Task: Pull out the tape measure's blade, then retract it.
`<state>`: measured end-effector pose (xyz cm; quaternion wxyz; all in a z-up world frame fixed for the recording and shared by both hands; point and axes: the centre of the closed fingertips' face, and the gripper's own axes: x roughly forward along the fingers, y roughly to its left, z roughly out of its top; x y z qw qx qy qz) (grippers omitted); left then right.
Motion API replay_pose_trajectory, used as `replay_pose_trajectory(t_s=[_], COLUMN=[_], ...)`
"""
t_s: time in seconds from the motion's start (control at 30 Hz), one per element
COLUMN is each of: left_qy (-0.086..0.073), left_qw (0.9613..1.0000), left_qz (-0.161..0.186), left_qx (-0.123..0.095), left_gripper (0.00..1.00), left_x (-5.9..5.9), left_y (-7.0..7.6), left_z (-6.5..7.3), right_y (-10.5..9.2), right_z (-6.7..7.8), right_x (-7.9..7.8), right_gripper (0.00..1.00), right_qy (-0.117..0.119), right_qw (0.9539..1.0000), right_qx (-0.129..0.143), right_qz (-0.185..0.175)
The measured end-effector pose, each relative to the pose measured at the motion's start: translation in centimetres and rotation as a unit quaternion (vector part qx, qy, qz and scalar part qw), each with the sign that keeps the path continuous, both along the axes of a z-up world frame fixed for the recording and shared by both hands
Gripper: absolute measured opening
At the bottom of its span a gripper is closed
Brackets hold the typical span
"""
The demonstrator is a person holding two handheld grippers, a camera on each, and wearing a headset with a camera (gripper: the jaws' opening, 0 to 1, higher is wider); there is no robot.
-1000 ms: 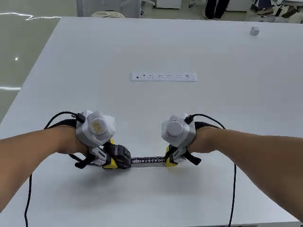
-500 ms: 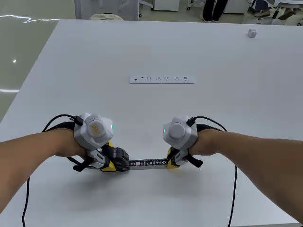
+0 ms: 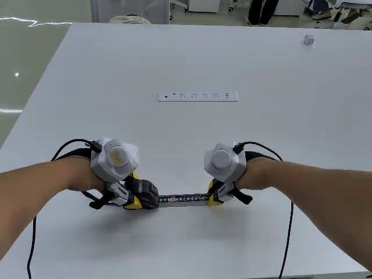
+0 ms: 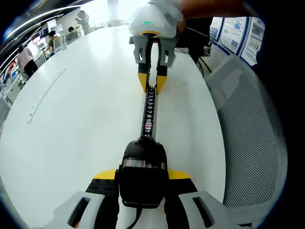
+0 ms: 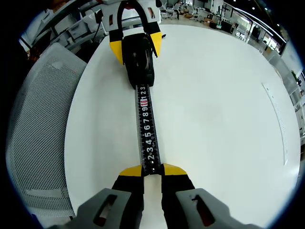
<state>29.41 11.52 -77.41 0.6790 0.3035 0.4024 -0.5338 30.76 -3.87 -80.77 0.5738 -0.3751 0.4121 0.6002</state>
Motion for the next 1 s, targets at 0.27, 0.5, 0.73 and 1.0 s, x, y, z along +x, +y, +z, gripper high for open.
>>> replay_pose_trajectory(t_s=[0.27, 0.5, 0.73, 1.0], left_qy=[0.000, 0.001, 0.001, 0.001], left_qw=[1.0000, 1.0000, 1.0000, 1.0000], left_qz=[0.001, 0.002, 0.003, 0.003], left_qx=[0.000, 0.000, 0.001, 0.001], left_gripper=[0.33, 0.33, 0.33, 0.33], left_x=[-0.2, -0.3, -0.4, -0.4], left_y=[0.0, -0.1, -0.1, -0.2], left_z=[0.1, 0.2, 0.3, 0.3], right_y=[-0.5, -0.9, -1.4, -2.0], right_z=[0.0, -0.1, -0.1, -0.2], right_x=[0.2, 0.2, 0.4, 0.4], right_gripper=[0.12, 0.12, 0.12, 0.12], right_qy=[0.000, 0.000, 0.000, -0.001], right_qw=[1.0000, 1.0000, 1.0000, 0.9999], right_qx=[-0.001, -0.003, -0.004, -0.006], right_qz=[-0.001, -0.003, -0.007, -0.010])
